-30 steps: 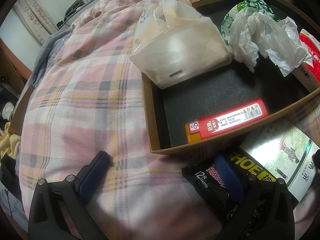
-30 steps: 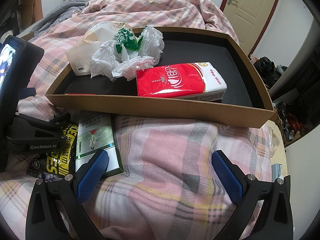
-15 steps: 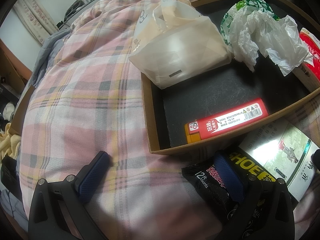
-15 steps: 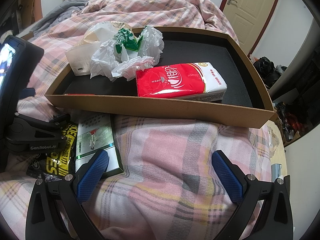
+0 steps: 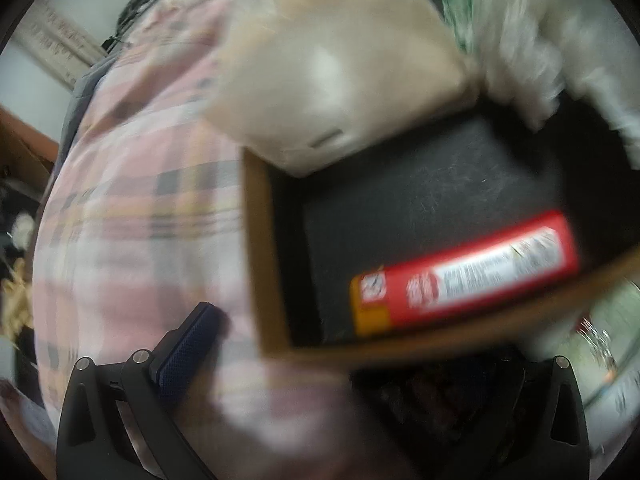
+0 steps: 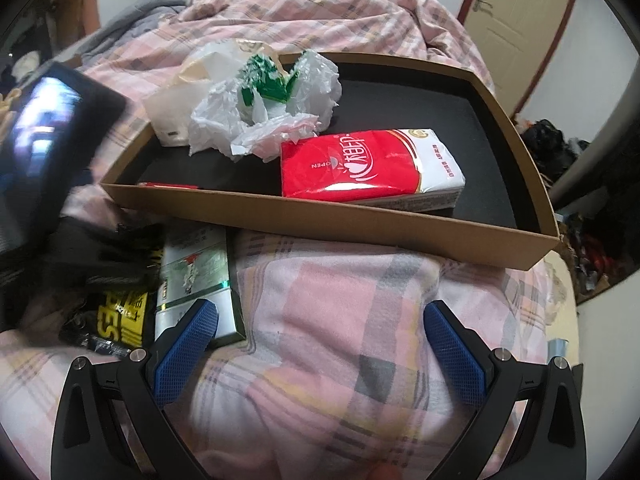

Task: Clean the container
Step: 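Lower the left tool onto the black-and-yellow snack bag and close it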

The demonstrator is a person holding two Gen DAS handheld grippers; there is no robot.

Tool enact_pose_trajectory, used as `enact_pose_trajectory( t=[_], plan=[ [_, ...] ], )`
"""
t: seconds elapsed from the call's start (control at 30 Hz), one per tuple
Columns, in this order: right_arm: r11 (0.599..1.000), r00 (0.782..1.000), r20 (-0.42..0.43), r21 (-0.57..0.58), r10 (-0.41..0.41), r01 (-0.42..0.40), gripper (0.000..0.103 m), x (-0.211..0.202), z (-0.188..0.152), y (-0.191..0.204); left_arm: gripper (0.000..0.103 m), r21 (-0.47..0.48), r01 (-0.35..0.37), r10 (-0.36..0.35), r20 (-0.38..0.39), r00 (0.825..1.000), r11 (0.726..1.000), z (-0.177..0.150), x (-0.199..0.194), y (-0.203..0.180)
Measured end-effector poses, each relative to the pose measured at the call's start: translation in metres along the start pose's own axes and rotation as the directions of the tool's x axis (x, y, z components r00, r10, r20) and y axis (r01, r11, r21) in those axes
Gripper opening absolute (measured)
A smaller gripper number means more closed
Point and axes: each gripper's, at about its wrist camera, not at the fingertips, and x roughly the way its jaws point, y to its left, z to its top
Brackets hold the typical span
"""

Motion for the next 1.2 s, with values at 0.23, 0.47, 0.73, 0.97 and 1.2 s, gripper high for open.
enact_pose_trajectory(
  t=[0.23,0.47,0.73,0.97,1.2],
  plan=[
    [0.991,0.955,0.295,0.118,0.024,-0.061,0.102,-0.057,0.003,-0.042,0.103,0.022,-0.002,0.003,-0.029,1.0,1.0,-0.002,0.008,0.004],
    [0.977,0.855,0.516,0.147,0.055,-0.152,0.102,-0.084,-0.008,-0.055,0.103,-0.01,0.272,-0.27,0.068,0.96,0.962,-0.009,-0.008,0.046],
    [0.984,0.804,0.593,0.118,0.036,-0.131,0.102,-0.067,-0.021,-0.014,0.103,0.041,0.492,-0.47,0.377,0.798,0.87,-0.059,-0.078,0.098],
    [0.952,0.834,0.543,0.191,0.099,-0.238,0.103,-0.06,-0.029,-0.036,0.103,0.175,0.781,-0.795,0.246,0.555,0.6,-0.084,-0.094,0.088],
    [0.955,0.82,0.565,0.185,0.092,-0.234,0.103,-0.066,-0.038,-0.033,0.103,0.182,0.581,-0.608,0.175,0.775,0.793,-0.091,-0.076,0.056]
  ],
)
